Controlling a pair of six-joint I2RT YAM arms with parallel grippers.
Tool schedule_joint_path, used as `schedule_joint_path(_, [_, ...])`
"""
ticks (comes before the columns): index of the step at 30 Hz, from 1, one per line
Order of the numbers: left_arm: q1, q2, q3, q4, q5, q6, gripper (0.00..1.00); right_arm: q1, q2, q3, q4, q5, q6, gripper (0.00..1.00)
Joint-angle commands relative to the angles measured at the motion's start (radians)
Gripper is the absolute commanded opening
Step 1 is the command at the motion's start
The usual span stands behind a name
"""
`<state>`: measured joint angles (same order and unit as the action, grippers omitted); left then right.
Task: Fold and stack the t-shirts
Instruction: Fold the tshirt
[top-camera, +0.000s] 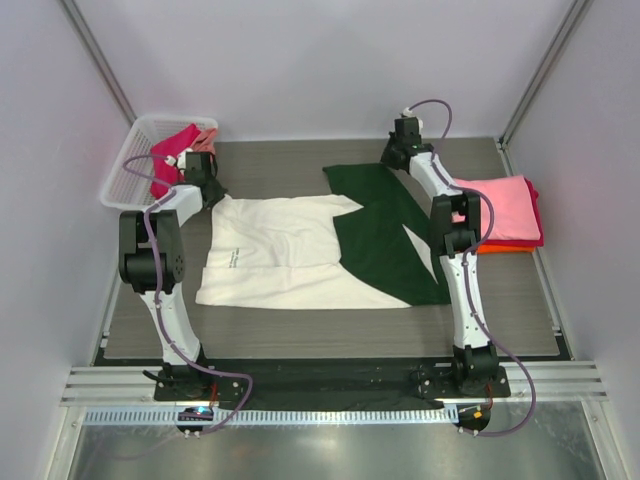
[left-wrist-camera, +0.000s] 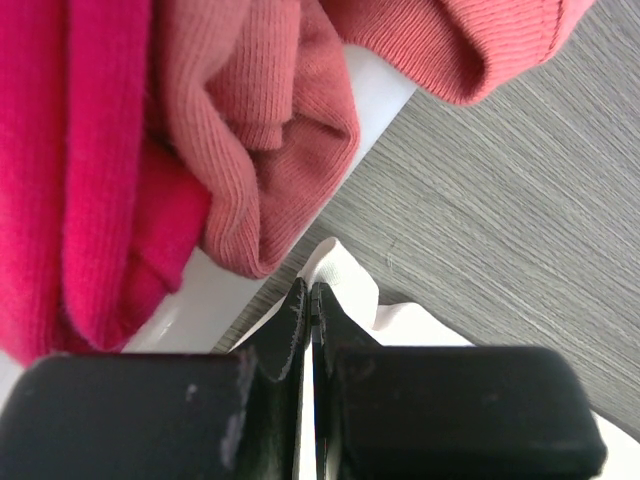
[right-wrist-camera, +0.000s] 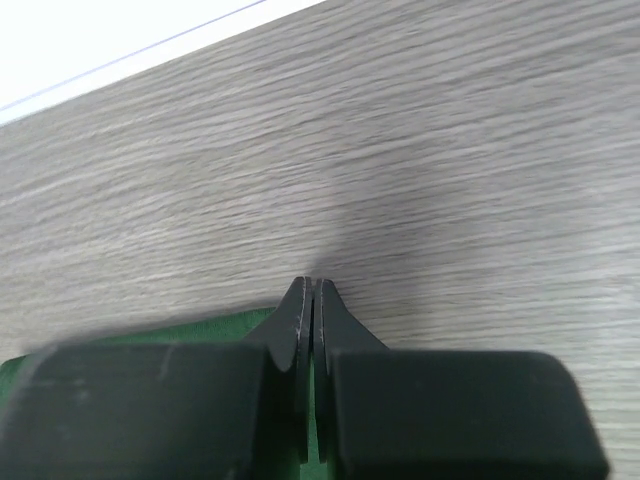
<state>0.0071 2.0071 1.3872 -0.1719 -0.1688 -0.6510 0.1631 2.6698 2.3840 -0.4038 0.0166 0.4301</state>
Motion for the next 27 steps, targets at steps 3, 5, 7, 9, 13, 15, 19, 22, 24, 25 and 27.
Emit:
schedule_joint_path(3, [0.002, 0.005, 0.029, 0.015, -0.021, 0.005, 0.00, -0.053, -0.102, -0.077, 0.023, 0.066, 0.070, 0.01])
schedule_joint_path(5, [0.002, 0.007, 0.029, 0.015, -0.020, 0.007, 0.00, -0.056, -0.134, -0.123, 0.039, 0.074, 0.075, 0.01])
schedule_joint_path(7, [0.002, 0.007, 0.030, 0.015, -0.018, 0.008, 0.00, -0.062, -0.162, -0.147, 0.054, 0.088, 0.078, 0.01])
schedule_joint_path(9, [0.002, 0.012, 0.033, 0.015, -0.018, 0.013, 0.00, -0.068, -0.177, -0.187, 0.083, 0.066, 0.081, 0.01])
schedule_joint_path(13, [0.002, 0.018, 0.042, 0.014, -0.012, 0.021, 0.00, -0.068, -0.206, -0.229, 0.140, -0.004, 0.081, 0.01])
schedule_joint_path(15, [0.002, 0.016, 0.045, 0.014, -0.014, 0.025, 0.00, -0.068, -0.220, -0.246, 0.172, -0.052, 0.082, 0.01])
schedule_joint_path(19, [0.002, 0.002, 0.042, 0.011, -0.018, 0.031, 0.00, -0.070, -0.231, -0.240, 0.209, -0.147, 0.091, 0.01])
schedule_joint_path(22, [0.002, -0.008, 0.036, 0.009, -0.032, 0.036, 0.00, -0.070, -0.255, -0.246, 0.230, -0.199, 0.099, 0.01])
schedule_joint_path(24, [0.002, -0.021, 0.032, 0.006, -0.038, 0.040, 0.00, -0.070, -0.275, -0.278, 0.250, -0.214, 0.098, 0.01])
schedule_joint_path(25, [0.001, -0.027, 0.026, 0.008, -0.040, 0.042, 0.00, -0.071, -0.296, -0.299, 0.256, -0.219, 0.096, 0.01])
schedule_joint_path(27, [0.002, -0.039, 0.019, 0.009, -0.038, 0.044, 0.00, -0.073, -0.321, -0.325, 0.282, -0.233, 0.096, 0.01])
